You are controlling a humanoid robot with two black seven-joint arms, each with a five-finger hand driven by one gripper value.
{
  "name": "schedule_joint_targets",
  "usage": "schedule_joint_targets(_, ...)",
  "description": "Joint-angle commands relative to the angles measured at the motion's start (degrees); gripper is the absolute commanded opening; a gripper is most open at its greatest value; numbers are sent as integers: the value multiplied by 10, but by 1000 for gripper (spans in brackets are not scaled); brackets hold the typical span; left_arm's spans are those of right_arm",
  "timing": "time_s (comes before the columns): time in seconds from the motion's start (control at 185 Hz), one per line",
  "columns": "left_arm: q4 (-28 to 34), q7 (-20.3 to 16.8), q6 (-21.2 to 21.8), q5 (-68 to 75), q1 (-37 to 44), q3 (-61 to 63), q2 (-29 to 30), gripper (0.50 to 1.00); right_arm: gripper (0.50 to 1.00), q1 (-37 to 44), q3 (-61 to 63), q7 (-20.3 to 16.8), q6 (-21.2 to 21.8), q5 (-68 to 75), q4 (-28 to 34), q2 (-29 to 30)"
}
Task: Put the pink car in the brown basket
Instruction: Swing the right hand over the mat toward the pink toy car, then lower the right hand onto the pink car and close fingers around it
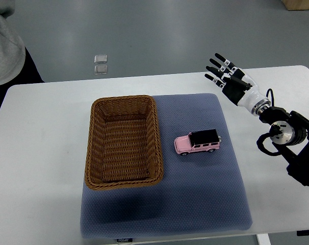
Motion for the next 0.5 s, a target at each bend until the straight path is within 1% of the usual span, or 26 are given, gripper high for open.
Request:
schedule_joint_targets(0.0, -1, 0, 0, 1, -2, 0, 0, 1000, 913, 52, -64, -17, 4, -132, 13, -28)
schedule_joint_targets(0.07, -1, 0, 0, 1, -4, 0, 0, 1000, 913, 101, -134, -37, 19, -225, 41, -66)
schedule_joint_targets(0.119, -2, 0, 0, 1, -4, 0, 0, 1000, 913, 138, -185, -42, 33, -264, 58, -88)
schedule_joint_targets(0.146, -2, 0, 0, 1, -4, 0, 0, 1000, 913, 170, -234, -44, 40, -285, 69, -103)
schedule_joint_targets(0.2, -1, 0, 0, 1, -5, 0, 0, 1000, 913, 224, -323, -45, 48, -310, 81, -121)
schedule_joint_targets(0.28, -1, 0, 0, 1, -5, 0, 0, 1000, 913, 296, -439, -49, 49, -323, 104, -140)
schedule_joint_targets(0.324, -1, 0, 0, 1, -5, 0, 0, 1000, 913, 335, -498, -57, 51, -329, 129, -153)
schedule_joint_targets(0.41, -1, 0, 0, 0, -5, 0, 0, 1000, 913, 375, -543, -73, 56, -335, 163, -167)
schedule_joint_targets(0.496, -2, 0, 0, 1, -5, 0, 0, 1000, 913, 383, -547, -89, 58, -331, 187, -177)
